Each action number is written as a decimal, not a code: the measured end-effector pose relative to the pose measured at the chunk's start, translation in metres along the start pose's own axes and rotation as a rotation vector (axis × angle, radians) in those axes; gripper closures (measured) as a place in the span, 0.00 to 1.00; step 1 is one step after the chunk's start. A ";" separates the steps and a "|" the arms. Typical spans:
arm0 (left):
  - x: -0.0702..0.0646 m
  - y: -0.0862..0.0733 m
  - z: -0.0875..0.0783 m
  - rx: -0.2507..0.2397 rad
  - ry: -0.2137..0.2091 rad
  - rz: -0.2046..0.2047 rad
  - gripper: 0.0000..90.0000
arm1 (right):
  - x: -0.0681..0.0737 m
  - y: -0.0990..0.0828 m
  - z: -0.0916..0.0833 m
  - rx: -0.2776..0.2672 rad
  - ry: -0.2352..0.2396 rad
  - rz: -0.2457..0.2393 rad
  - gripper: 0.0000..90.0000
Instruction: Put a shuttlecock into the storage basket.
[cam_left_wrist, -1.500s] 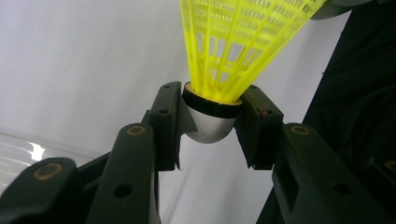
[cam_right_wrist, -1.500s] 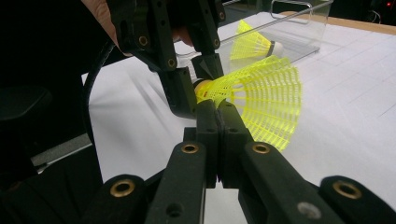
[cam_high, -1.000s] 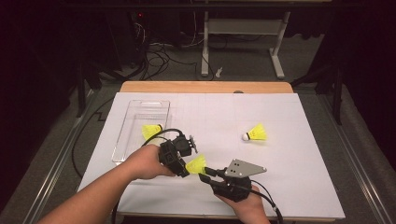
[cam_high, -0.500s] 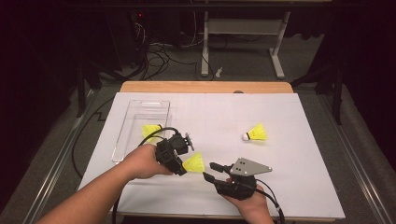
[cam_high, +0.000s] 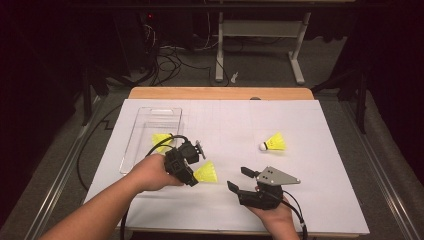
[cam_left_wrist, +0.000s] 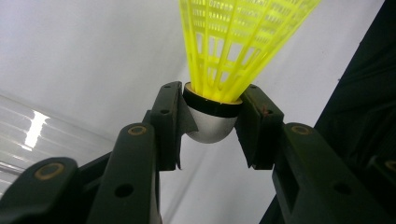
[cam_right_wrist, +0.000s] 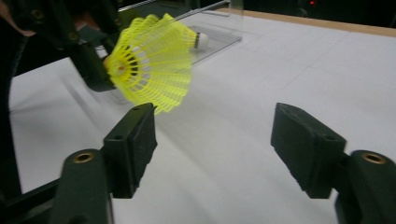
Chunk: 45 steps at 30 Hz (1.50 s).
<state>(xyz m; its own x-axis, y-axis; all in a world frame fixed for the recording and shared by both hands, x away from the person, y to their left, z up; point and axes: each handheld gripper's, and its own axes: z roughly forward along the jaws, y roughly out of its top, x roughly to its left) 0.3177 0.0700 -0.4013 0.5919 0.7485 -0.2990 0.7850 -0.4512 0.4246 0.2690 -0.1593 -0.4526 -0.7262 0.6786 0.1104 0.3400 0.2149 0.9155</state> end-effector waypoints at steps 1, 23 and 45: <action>0.000 0.000 0.000 -0.001 0.002 0.000 0.70 | -0.001 0.000 -0.001 -0.002 -0.013 -0.001 0.30; 0.008 -0.002 -0.002 -0.013 -0.023 -0.024 0.70 | -0.038 -0.013 -0.027 0.040 -0.207 0.013 0.01; 0.011 -0.004 -0.002 0.003 -0.027 -0.059 0.70 | -0.051 -0.030 -0.053 -0.050 -0.290 0.031 0.00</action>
<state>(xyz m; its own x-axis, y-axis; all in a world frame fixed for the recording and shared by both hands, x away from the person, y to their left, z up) 0.3208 0.0808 -0.4047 0.5494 0.7604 -0.3464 0.8192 -0.4085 0.4026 0.2645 -0.2377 -0.4651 -0.5124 0.8582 0.0306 0.3244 0.1604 0.9322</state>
